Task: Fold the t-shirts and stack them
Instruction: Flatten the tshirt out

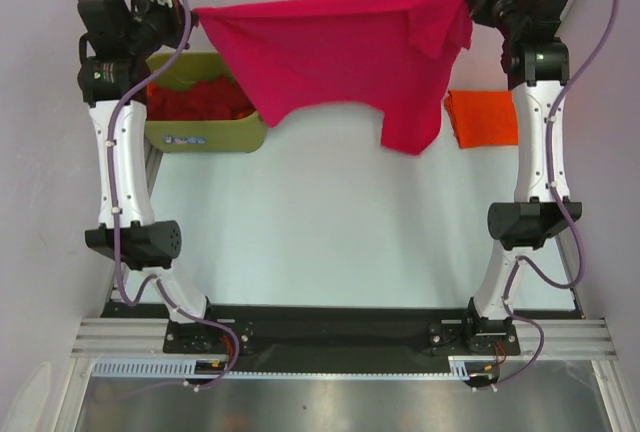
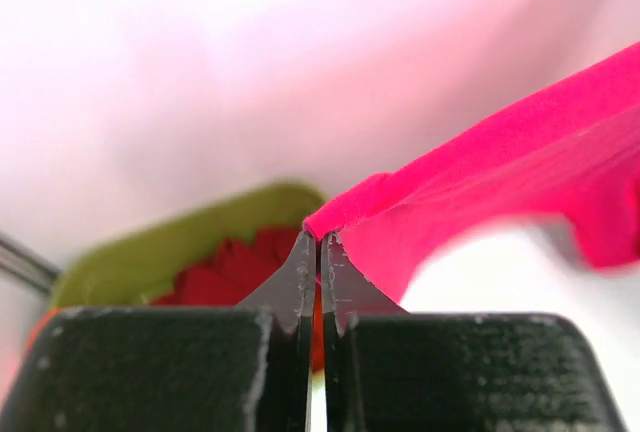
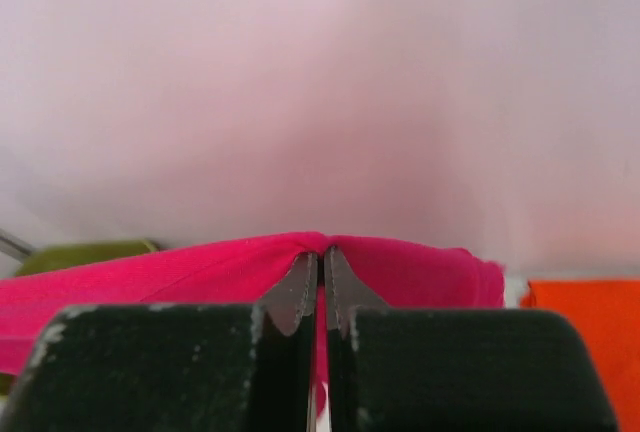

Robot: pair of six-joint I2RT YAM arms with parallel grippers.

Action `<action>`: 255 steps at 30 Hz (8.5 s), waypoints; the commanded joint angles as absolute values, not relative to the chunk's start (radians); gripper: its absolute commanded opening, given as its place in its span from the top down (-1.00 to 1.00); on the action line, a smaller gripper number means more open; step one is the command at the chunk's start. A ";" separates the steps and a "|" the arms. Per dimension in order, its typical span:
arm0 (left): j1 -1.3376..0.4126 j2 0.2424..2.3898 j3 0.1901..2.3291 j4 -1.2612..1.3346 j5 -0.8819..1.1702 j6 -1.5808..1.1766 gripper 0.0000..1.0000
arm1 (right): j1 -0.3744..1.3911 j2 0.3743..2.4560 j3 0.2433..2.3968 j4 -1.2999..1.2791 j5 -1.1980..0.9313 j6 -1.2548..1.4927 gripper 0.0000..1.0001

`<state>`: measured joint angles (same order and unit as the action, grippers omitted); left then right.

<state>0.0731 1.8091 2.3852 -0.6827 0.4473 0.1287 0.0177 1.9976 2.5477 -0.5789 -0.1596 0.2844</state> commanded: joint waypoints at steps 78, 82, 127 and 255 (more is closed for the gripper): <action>0.090 1.316 1.054 -0.871 0.537 0.583 0.99 | 0.127 1.185 0.719 -0.515 -0.097 0.551 1.00; 0.141 1.263 1.095 -1.093 0.542 0.682 0.99 | 0.132 0.860 0.779 -0.886 -0.038 0.597 1.00; -0.080 1.410 1.476 -0.540 0.426 0.422 0.99 | -0.010 1.121 1.335 -0.521 0.061 0.373 1.00; -0.417 1.088 0.577 -0.560 0.201 0.928 0.99 | -0.124 1.184 0.658 -1.132 0.037 1.063 -0.27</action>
